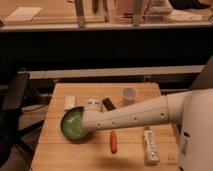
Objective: Drag the ceramic bowl in a circle
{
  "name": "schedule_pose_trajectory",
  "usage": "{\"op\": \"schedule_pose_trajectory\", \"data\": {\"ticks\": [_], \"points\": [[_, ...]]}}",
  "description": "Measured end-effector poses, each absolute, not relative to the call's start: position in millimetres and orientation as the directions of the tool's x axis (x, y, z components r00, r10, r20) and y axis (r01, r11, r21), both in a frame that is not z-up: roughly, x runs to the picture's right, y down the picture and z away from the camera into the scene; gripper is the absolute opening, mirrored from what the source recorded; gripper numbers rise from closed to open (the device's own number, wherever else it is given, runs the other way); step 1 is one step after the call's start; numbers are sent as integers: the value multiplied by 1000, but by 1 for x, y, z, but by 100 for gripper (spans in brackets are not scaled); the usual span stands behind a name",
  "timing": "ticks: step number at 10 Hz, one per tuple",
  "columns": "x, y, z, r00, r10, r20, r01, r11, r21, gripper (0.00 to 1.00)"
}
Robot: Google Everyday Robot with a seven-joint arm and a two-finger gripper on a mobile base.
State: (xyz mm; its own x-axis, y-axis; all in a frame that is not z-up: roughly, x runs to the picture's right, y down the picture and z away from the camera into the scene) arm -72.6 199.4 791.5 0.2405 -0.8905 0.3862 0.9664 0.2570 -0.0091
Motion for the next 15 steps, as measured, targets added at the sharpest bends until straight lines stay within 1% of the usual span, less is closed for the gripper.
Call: {"op": "schedule_pose_trajectory", "data": {"ticks": [15], "points": [[-74,193,790,189,-904,383,975,218,33,3]]}}
